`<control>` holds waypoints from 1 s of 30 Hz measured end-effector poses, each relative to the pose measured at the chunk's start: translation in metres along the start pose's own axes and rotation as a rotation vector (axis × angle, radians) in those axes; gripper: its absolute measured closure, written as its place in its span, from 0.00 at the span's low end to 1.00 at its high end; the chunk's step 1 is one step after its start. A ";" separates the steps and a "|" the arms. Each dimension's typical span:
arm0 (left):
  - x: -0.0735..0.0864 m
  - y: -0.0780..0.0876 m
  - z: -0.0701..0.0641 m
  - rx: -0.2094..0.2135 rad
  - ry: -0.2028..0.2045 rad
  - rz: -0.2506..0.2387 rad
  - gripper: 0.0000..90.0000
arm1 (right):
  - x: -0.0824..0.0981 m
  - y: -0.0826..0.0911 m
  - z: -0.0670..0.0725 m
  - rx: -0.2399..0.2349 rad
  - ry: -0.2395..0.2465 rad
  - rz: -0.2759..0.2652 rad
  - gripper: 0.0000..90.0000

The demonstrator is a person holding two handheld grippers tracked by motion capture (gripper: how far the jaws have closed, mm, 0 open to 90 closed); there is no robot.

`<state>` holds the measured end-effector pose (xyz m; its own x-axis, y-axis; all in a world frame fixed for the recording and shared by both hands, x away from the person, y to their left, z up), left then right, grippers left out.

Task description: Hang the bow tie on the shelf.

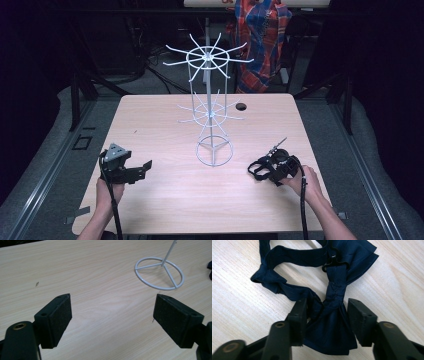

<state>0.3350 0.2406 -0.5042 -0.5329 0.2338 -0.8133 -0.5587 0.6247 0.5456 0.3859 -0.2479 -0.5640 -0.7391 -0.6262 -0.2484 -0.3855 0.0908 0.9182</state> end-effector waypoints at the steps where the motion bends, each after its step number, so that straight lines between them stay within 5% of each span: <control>1: 0.000 0.000 0.000 0.000 0.002 -0.001 0.17 | 0.001 -0.004 0.006 -0.006 -0.074 -0.056 0.59; 2: 0.000 0.000 0.000 0.000 0.002 0.000 0.17 | -0.001 0.000 0.002 0.010 -0.003 -0.008 0.63; 8: 0.000 0.001 -0.001 0.006 -0.005 -0.001 0.17 | -0.001 0.002 0.008 0.051 -0.012 -0.023 0.75; 9: 0.000 0.001 -0.001 0.005 -0.001 -0.003 0.17 | -0.004 0.005 0.011 0.094 0.042 0.006 0.78; 17: 0.000 0.001 -0.001 0.001 -0.001 -0.001 0.17 | -0.004 0.005 0.014 0.101 0.028 -0.008 0.83; 30: 0.001 0.001 -0.001 -0.015 0.001 0.006 0.17 | 0.002 0.012 0.001 0.026 -0.036 -0.072 0.85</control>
<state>0.3330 0.2405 -0.5038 -0.5366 0.2369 -0.8099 -0.5648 0.6123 0.5533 0.3796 -0.2470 -0.5538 -0.7277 -0.6039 -0.3252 -0.4524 0.0663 0.8894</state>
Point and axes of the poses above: each handheld gripper's, and its own axes: y roughly backward along the jaws, x roughly out of its underside, z roughly to its left, the point moved 2 cm from there along -y, roughly forward along the jaws, and after that the axes turned 15 degrees about x, right-handed, at the moved point
